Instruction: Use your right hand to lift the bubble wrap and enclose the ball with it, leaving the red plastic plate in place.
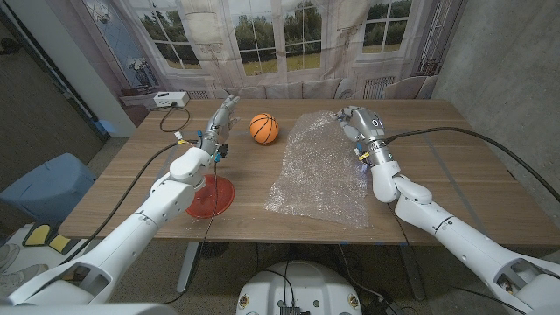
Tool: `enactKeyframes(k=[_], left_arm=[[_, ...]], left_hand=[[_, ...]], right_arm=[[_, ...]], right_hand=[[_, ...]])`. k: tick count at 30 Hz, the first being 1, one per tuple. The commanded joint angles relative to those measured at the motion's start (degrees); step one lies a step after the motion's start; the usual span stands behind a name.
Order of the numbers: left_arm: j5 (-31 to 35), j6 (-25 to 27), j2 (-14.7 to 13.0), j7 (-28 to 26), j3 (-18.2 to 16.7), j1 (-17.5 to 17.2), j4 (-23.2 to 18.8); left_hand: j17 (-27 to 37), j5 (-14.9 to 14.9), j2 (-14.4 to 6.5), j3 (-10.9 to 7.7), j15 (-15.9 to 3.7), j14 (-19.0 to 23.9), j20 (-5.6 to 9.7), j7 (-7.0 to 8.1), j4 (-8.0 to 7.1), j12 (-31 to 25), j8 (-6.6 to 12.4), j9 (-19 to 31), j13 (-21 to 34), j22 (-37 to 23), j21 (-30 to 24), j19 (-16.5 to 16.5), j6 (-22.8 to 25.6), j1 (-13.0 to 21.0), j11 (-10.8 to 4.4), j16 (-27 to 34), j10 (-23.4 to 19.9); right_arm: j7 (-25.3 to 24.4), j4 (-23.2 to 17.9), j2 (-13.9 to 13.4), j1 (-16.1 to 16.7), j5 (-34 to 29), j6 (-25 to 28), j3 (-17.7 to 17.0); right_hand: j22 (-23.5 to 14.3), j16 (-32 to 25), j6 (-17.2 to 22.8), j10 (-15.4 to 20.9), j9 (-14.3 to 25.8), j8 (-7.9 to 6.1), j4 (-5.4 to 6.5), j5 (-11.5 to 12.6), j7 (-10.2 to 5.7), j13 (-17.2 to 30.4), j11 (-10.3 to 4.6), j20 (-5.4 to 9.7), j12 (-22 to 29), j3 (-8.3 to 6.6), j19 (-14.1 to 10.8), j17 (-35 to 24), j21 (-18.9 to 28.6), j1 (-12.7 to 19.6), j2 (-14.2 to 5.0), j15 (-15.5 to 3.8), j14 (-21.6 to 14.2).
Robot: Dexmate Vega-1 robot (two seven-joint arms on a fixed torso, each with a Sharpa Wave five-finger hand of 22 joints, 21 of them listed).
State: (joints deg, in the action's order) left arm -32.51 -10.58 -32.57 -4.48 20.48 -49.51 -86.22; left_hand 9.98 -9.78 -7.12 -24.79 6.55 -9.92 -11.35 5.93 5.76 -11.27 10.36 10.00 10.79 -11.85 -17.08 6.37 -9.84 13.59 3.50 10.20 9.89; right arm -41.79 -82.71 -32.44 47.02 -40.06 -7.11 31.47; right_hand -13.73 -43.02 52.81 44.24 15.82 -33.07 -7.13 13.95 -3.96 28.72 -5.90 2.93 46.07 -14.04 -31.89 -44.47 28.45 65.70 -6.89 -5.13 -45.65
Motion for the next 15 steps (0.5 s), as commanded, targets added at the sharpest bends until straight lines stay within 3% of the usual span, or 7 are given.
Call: enactKeyframes(k=[1, 12, 15], left_arm=[[0.04, -0.15, -0.26, -0.59, -0.38, -0.46, -0.73], [0.36, -0.95, -0.55, -0.57, -0.75, -0.65, -1.23], [0.52, -0.62, -1.56, -1.34, -1.48, -1.75, -3.16]], left_hand=[[0.25, -0.22, 0.15, -0.05, -0.36, -1.60, -0.28, -0.30, -0.29, -0.25, 0.04, 0.16, 0.22, -0.31, 0.32, 0.15, -1.52, -0.31, 0.14, 0.20, 4.17], [0.23, -0.23, 0.12, -0.07, -0.39, -1.65, -0.25, -0.30, -0.32, -0.30, 0.06, 0.16, 0.22, -0.31, 0.37, 0.22, -1.57, -0.38, 0.17, 0.22, 4.15], [0.22, -0.23, 0.12, -0.07, -0.36, -1.77, -0.24, -0.27, -0.32, -0.31, 0.05, 0.16, 0.22, -0.32, 0.48, 0.46, -1.61, -0.42, 0.13, 0.18, 4.18]], right_arm=[[-0.87, -0.36, -0.14, -0.86, 3.07, -9.70, -1.47], [2.51, -5.37, -0.83, 1.67, 4.91, -16.54, -4.00], [4.22, -5.95, -0.53, 1.49, 4.69, -18.03, -3.83]], right_hand=[[-0.33, 0.81, -0.47, 0.04, 4.04, -2.22, 0.24, 0.44, -0.19, 0.58, -1.14, 2.62, 0.33, 0.18, 0.76, -0.36, 0.52, -0.45, -0.71, -7.65, -0.19], [-0.42, 2.61, -1.08, -0.16, 5.52, -3.07, 0.46, 0.91, -0.73, 1.41, -1.29, 3.11, 0.72, 0.41, 1.32, -0.60, 1.26, -0.43, -0.94, -7.79, -0.39], [-0.44, 2.91, -0.95, -0.16, 5.87, -3.38, 0.45, 1.01, -0.68, 1.32, -1.49, 3.05, 0.65, 0.50, 1.34, -0.77, 1.51, -0.38, -0.92, -7.80, -0.62]])
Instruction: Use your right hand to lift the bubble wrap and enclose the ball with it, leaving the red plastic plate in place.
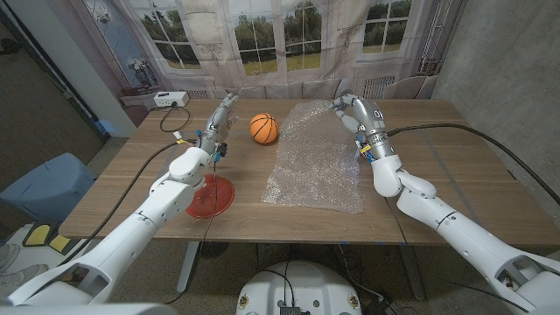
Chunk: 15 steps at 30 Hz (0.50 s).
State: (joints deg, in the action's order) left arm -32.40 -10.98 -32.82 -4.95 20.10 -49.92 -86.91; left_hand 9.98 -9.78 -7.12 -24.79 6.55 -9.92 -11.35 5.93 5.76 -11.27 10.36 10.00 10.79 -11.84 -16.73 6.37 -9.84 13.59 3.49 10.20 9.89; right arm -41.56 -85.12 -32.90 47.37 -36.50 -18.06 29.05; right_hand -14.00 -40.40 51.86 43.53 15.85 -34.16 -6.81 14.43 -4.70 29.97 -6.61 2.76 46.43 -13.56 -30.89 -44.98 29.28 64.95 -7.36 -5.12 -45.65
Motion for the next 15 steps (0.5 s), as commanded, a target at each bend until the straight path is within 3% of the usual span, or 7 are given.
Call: enactKeyframes(k=[1, 9, 15], left_arm=[[0.34, 0.13, -1.74, -1.19, -1.43, -1.82, -3.28], [-0.64, 2.91, -6.14, -3.08, -4.72, -6.71, -9.81], [-1.43, 3.64, -8.83, -3.85, -7.32, -10.66, -13.32]], left_hand=[[0.22, -0.23, 0.14, -0.06, -0.32, -1.91, -0.22, -0.18, -0.33, -0.31, 0.04, 0.16, 0.21, -0.32, 0.26, 0.77, -1.63, -0.45, 0.12, 0.14, 4.20], [0.23, -0.21, 0.36, 0.09, 0.14, -2.29, -0.28, 0.06, -0.39, -0.52, 0.04, 0.15, 0.21, -0.34, 0.59, 1.53, -1.72, -0.72, 0.28, 0.12, 3.78], [0.25, -0.21, 0.53, 0.22, 0.25, -2.22, -0.41, 0.07, -0.46, -0.64, 0.05, 0.15, 0.21, -0.35, 0.59, 1.51, -1.74, -0.93, 0.38, 0.19, 3.49]], right_arm=[[4.53, -3.47, 0.18, 0.98, 1.19, -7.49, -1.36], [7.62, -1.26, 2.95, -1.66, 0.81, -11.60, 0.24], [8.61, 2.82, 6.16, -5.11, 0.20, -15.22, 2.57]], right_hand=[[-0.18, 0.46, -0.10, 0.65, 6.01, -2.37, 0.17, 0.57, 0.05, -0.04, -0.82, 3.26, 0.25, 0.12, 0.49, -0.34, 0.74, 0.32, -0.38, -7.74, -0.72], [-0.19, 1.02, 0.14, 1.08, 6.11, -2.59, 0.19, 0.76, 0.21, -0.41, -0.33, 3.08, 0.16, 0.37, 0.64, -0.79, 1.28, 0.37, -0.32, -7.72, -1.35], [-0.19, 1.50, 0.48, 1.30, 5.98, -2.67, 0.27, 0.90, 0.27, -0.48, -0.18, 3.00, 0.16, 0.52, 0.77, -1.07, 1.65, 0.36, -0.37, -7.70, -1.67]])
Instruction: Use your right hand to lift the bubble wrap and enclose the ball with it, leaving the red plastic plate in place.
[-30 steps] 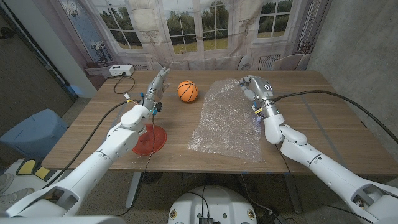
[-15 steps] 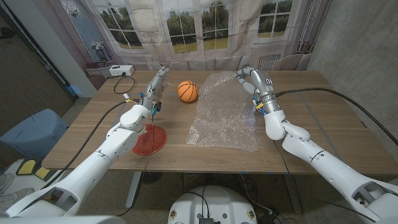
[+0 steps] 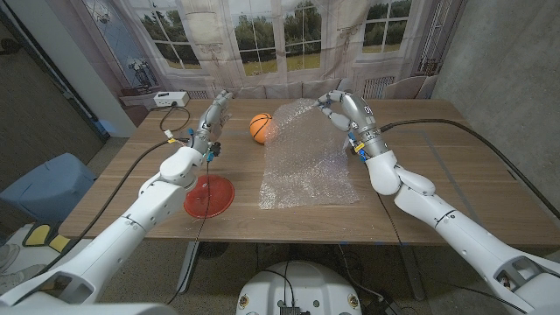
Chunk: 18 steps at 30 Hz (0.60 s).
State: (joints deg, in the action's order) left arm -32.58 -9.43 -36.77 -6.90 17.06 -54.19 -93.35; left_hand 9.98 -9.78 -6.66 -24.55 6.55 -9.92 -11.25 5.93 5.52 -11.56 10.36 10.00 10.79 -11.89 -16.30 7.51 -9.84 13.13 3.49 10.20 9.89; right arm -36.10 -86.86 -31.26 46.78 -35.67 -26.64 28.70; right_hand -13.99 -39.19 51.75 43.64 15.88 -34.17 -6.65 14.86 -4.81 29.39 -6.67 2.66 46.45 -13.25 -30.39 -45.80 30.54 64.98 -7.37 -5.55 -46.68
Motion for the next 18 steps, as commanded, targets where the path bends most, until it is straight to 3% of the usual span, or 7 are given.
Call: enactKeyframes(k=[1, 18], left_arm=[[-1.38, 2.09, -5.21, -2.03, -4.71, -7.06, -7.37], [-2.64, -0.35, -7.11, -2.25, -9.59, -14.32, -10.17]], left_hand=[[0.25, -0.21, 0.11, 0.02, 0.24, -2.24, -0.47, 0.09, -0.24, -0.34, 0.05, 0.15, 0.21, -0.31, 0.16, 0.37, -1.74, -0.52, 0.40, 0.20, 3.50], [0.30, -0.27, 0.54, 0.45, 0.32, -2.44, -0.66, 0.13, -0.52, -0.36, 0.04, 0.13, 0.20, -0.35, 0.23, 0.45, -1.88, -1.27, 0.47, 0.25, 3.46]], right_arm=[[3.56, 5.30, 4.97, -5.15, -0.57, -7.24, 3.33], [5.25, 15.36, 11.76, -12.70, -1.82, -11.06, 8.83]], right_hand=[[-0.20, 0.32, 0.58, 1.20, 5.91, -2.65, 0.09, 0.48, 0.39, 0.14, -0.22, 3.14, 0.17, 0.25, 0.33, -0.30, 0.40, 0.33, -0.28, -7.27, -0.65], [-0.17, 1.50, 0.75, 1.63, 5.64, -2.60, 0.15, 0.79, 0.76, -0.03, -0.02, 2.97, 0.11, 0.75, 0.66, -1.19, 1.46, 0.38, -0.22, -7.24, -1.34]])
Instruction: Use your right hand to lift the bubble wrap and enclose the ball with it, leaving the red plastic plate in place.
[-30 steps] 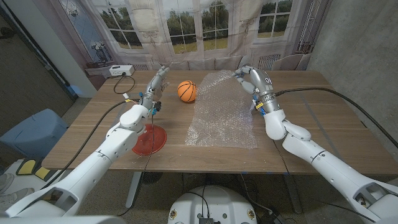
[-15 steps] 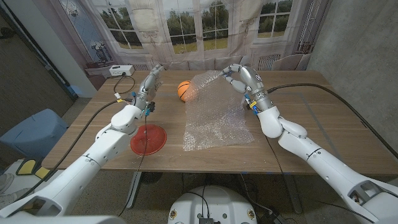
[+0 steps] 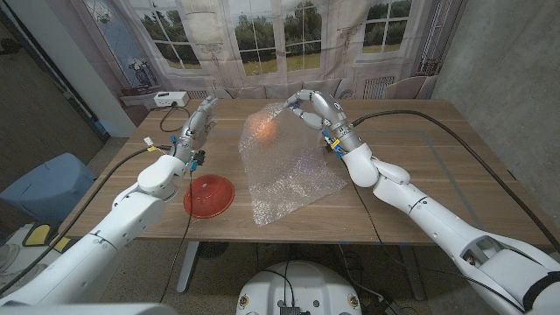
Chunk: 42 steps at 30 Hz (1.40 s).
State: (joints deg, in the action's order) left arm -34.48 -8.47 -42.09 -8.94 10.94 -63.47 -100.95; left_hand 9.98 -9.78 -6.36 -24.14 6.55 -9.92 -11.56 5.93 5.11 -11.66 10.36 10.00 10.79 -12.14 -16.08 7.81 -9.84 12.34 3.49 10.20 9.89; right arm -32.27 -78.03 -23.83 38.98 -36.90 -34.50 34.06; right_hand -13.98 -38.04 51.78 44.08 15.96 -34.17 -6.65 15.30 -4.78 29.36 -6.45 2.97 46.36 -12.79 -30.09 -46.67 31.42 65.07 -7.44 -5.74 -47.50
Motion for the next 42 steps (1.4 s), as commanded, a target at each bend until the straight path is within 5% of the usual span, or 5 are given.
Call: enactKeyframes(k=[1, 15, 34, 42], left_arm=[[-0.78, -1.34, -1.82, -0.16, -3.59, -5.21, -2.63], [-0.91, -1.58, -1.82, -0.18, -4.92, -7.14, -3.35], [-0.42, -0.57, -1.82, -0.32, -5.12, -7.71, -4.50], [-0.41, -0.15, -1.79, -0.23, -5.02, -7.71, -4.58]], left_hand=[[0.31, -0.28, 0.25, 0.05, 0.33, -2.44, -0.34, 0.12, -0.13, -0.25, 0.04, 0.13, 0.20, -0.10, 0.01, 0.15, -1.90, -0.51, 0.46, 0.25, 3.47], [0.31, -0.34, 0.34, 0.20, 0.24, -2.72, -0.36, 0.16, -0.26, -0.18, 0.02, 0.13, 0.19, -0.12, 0.09, 0.28, -2.05, -0.83, 0.47, 0.21, 3.65], [0.30, -0.42, 0.39, 0.32, 0.06, -3.03, -0.38, -0.08, -0.40, -0.09, 0.05, 0.13, 0.19, -0.14, 0.15, 0.36, -2.06, -1.18, 0.58, 0.19, 3.94], [0.29, -0.45, 0.40, 0.35, -0.06, -3.13, -0.35, -0.10, -0.44, -0.03, 0.05, 0.13, 0.19, -0.14, 0.18, 0.38, -2.12, -1.28, 0.59, 0.20, 4.14]], right_arm=[[1.42, 7.15, 4.66, -5.34, -0.63, -3.42, 3.80], [-2.24, 22.45, 11.13, -14.79, -2.42, -7.30, 10.12], [-14.79, 53.19, 22.38, -31.21, -1.07, -6.19, 22.11], [-13.30, 56.63, 23.40, -33.65, 5.16, 0.12, 26.22]], right_hand=[[-0.17, 0.40, 0.79, 1.15, 5.52, -2.60, 0.16, 0.36, 0.66, 0.07, -0.27, 2.66, 0.21, 0.32, 0.38, -0.37, 0.63, 0.27, -0.14, -7.03, -0.54], [-0.12, 1.11, 0.80, 1.33, 5.54, -2.60, 0.24, 0.52, 0.68, 0.11, 0.15, 2.59, 0.21, 0.67, 0.60, -1.04, 1.37, 0.28, -0.17, -7.01, -1.01], [-0.01, 2.14, 0.84, 1.40, 5.66, -2.62, 0.15, 0.73, 1.58, 0.20, 0.98, 2.59, 0.11, 1.10, 0.98, -2.12, 2.47, 0.61, -0.20, -6.93, -1.29], [0.04, 2.57, 0.77, 1.31, 5.85, -2.66, 0.02, 0.83, 1.56, 0.52, 0.82, 2.68, 0.19, 1.16, 1.24, -2.53, 2.88, 0.94, -0.29, -6.92, -1.37]])
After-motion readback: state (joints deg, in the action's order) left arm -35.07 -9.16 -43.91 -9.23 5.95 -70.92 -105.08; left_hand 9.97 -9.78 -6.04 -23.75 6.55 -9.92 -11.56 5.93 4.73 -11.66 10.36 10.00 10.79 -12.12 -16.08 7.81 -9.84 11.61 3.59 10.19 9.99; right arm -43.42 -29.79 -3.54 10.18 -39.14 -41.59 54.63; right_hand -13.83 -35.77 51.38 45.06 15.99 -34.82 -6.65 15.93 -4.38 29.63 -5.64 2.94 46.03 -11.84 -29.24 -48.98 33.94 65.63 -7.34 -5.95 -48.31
